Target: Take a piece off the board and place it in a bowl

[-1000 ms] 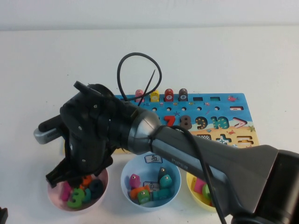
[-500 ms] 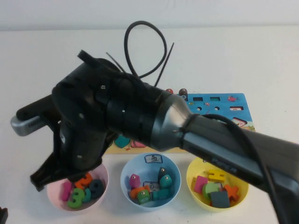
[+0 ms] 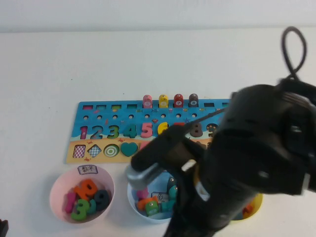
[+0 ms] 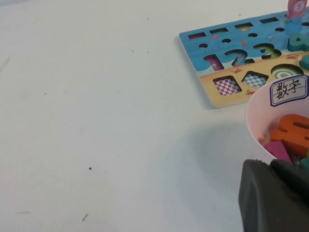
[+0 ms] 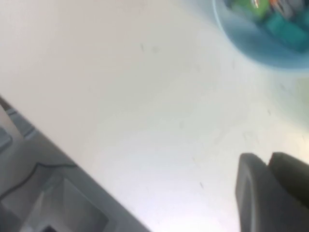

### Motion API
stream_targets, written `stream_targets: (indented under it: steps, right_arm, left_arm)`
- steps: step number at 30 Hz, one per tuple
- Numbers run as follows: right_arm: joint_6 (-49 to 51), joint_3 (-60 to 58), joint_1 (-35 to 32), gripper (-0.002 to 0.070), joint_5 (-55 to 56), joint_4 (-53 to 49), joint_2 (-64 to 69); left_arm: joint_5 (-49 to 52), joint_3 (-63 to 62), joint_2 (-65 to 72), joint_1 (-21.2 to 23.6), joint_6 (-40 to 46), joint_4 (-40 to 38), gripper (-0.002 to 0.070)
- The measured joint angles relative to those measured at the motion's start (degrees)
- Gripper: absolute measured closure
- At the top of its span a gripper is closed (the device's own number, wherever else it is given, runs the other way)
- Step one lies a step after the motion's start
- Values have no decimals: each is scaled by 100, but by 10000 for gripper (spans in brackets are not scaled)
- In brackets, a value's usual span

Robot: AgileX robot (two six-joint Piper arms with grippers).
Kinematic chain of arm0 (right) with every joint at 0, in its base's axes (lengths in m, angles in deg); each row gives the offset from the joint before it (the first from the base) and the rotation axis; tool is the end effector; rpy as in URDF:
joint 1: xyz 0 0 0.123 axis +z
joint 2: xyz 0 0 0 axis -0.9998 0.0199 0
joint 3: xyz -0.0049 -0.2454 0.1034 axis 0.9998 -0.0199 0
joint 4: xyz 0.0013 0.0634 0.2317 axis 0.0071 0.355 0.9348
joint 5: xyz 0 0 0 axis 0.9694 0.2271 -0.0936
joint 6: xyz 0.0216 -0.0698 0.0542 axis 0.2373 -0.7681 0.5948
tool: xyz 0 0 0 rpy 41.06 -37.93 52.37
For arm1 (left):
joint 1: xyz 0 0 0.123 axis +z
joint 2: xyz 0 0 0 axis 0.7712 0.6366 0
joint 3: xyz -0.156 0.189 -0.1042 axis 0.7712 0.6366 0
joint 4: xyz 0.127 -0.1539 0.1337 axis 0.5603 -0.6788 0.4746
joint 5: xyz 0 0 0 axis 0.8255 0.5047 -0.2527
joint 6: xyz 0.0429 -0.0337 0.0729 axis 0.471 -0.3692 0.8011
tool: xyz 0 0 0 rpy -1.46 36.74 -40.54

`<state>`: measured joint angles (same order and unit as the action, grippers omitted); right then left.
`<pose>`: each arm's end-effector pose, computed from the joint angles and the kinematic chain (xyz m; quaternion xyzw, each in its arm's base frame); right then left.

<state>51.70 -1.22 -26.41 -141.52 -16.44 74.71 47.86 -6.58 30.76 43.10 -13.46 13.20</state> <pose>0.1398 0.2642 0.2940 -0.3752 0.9174 0.0782 0.1071 0.0591 -0.0097 0.1721 0.1023 0.7981 -0.0144 0.5936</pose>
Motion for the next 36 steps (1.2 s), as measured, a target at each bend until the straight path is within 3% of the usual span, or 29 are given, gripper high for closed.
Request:
stream_targets:
  steps: [14, 20, 29, 36]
  right_arm:
    - [-282, -2305, 0, 650, 691, -161, -2458]
    - [-622, -2372, 0, 687, 716, -221, -2603]
    - [-749, -2932, -12, 691, 1658, -418, -2611]
    - [-758, -3798, -1023, 692, 2803, -499, -2919]
  left_arm:
    - [0, 0, 0, 0, 0, 0, 677]
    - [0, 0, 0, 0, 0, 0, 677]
    - [0, 0, 0, 0, 0, 0, 677]
    - [0, 0, 0, 0, 0, 0, 677]
